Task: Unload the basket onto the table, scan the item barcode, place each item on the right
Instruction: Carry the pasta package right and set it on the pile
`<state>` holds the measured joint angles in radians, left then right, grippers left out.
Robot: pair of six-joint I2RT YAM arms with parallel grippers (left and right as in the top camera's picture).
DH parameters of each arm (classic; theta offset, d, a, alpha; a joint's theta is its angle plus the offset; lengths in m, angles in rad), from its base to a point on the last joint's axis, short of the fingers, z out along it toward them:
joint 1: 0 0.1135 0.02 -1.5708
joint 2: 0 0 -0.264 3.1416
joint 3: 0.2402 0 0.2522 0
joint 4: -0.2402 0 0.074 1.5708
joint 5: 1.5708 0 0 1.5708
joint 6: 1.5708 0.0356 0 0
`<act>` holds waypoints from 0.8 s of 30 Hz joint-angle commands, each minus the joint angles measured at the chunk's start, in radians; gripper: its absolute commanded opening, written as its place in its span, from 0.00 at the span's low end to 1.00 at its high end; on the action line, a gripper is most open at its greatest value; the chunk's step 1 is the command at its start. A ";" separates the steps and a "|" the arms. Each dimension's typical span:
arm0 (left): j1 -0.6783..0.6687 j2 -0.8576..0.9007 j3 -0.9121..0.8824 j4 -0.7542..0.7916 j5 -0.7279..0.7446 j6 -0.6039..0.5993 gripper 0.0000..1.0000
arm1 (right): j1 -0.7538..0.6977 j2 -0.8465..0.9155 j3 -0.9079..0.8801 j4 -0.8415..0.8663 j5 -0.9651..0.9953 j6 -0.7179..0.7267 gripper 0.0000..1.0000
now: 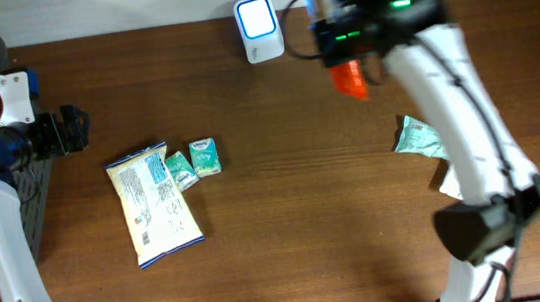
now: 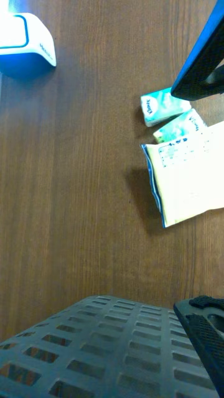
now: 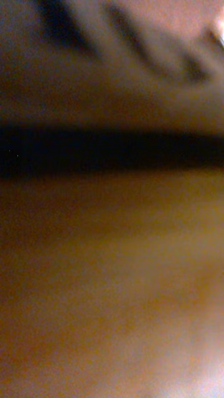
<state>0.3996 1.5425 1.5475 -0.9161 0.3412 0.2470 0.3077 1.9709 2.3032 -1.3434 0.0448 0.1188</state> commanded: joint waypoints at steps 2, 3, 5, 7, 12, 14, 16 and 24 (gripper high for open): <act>0.001 -0.006 0.005 0.002 0.010 0.009 0.99 | -0.242 -0.142 0.029 -0.210 -0.210 0.059 0.04; 0.001 -0.006 0.005 0.002 0.010 0.009 0.99 | -0.296 -0.130 0.023 -0.262 -0.204 0.058 0.04; 0.001 -0.006 0.005 0.002 0.011 0.009 0.99 | -0.396 -0.105 -0.054 -0.306 -0.146 0.059 0.04; 0.001 -0.006 0.005 0.002 0.011 0.009 0.99 | -0.449 -0.099 -0.197 -0.287 -0.141 0.059 0.04; 0.001 -0.006 0.005 0.002 0.010 0.009 0.99 | -0.492 -0.099 -0.645 -0.076 -0.115 0.059 0.04; 0.001 -0.006 0.005 0.002 0.010 0.009 0.99 | -0.492 -0.099 -0.768 0.056 -0.111 0.058 0.05; 0.001 -0.006 0.005 0.002 0.010 0.009 0.99 | -0.493 -0.099 -0.861 0.152 -0.111 0.058 0.40; 0.001 -0.006 0.005 0.002 0.011 0.009 0.99 | -0.477 -0.100 -0.531 -0.093 -0.150 -0.012 0.61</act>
<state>0.3996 1.5425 1.5475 -0.9173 0.3412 0.2470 -0.1799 1.9007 1.6051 -1.3674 -0.0734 0.1600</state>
